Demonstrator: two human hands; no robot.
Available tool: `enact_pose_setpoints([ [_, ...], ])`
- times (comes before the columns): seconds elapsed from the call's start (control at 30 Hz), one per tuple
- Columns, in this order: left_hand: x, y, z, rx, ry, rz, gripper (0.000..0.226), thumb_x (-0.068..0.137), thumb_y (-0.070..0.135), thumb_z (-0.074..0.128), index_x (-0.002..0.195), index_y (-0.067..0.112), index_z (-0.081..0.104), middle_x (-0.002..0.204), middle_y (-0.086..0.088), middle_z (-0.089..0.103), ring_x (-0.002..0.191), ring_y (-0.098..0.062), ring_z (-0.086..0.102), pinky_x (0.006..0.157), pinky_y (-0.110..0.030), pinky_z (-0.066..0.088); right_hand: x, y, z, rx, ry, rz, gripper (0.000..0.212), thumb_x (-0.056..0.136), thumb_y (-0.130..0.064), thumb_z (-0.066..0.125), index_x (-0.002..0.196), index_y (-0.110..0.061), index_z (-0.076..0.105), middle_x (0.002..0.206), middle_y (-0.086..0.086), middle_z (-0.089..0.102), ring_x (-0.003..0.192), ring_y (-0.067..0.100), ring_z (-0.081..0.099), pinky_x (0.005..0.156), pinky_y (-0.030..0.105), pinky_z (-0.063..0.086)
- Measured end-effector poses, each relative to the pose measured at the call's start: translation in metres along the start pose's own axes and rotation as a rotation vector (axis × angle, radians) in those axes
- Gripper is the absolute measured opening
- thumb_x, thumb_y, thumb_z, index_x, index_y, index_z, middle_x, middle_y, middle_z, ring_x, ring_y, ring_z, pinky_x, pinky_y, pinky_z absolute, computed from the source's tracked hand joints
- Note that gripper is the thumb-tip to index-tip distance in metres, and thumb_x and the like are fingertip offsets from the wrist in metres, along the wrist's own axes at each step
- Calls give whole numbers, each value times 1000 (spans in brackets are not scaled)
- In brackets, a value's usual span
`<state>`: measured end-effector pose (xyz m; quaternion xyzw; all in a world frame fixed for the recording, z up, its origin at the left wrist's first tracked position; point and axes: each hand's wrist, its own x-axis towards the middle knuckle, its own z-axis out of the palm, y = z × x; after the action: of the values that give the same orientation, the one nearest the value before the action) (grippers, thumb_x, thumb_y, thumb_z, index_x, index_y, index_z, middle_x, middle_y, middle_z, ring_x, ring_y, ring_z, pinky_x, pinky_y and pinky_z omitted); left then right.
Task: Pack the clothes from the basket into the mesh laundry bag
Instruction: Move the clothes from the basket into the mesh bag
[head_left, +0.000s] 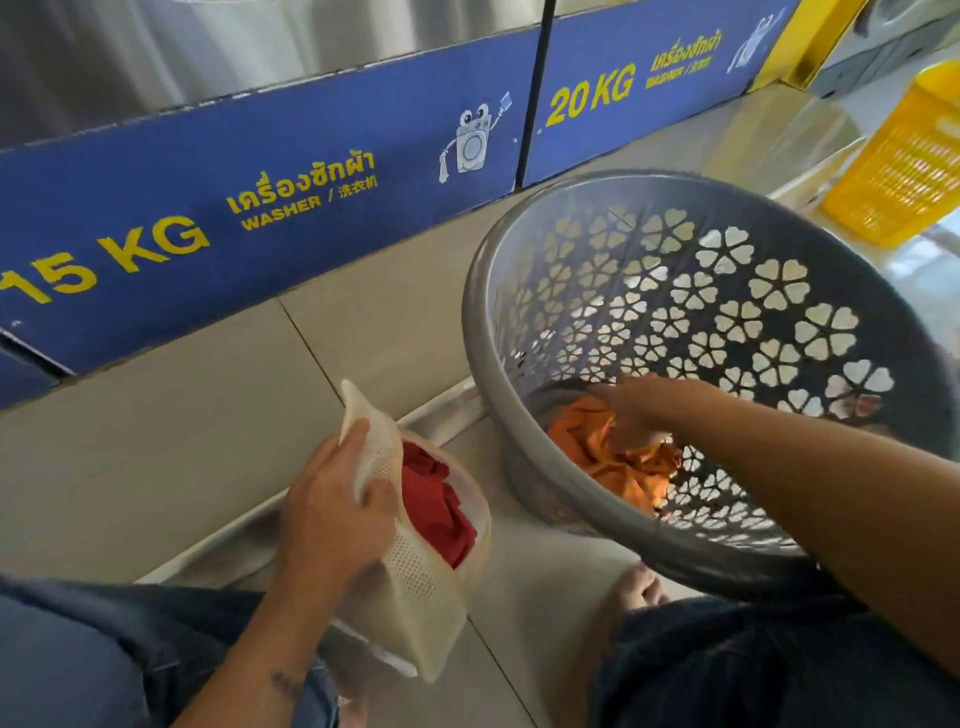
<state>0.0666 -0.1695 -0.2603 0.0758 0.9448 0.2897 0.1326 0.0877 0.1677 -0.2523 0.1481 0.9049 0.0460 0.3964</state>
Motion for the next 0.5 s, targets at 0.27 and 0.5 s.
enact_pose_setpoints([
  [0.27,16,10,8,-21,-58,-118,66,89,23,63,149,31,36,157,1,32,143,-23,28,116,-37,20,72,1,37,-154,-187,-83,126,69,-49,85,158,-42,-4,166,10,17,145,42,32,109,59,41],
  [0.5,19,8,13,-55,-88,-170,65,89,23,63,149,33,37,155,5,34,142,-19,30,114,-31,20,99,-8,100,-238,-181,-116,120,72,-60,77,154,-49,-10,165,15,-5,144,58,17,105,69,40],
])
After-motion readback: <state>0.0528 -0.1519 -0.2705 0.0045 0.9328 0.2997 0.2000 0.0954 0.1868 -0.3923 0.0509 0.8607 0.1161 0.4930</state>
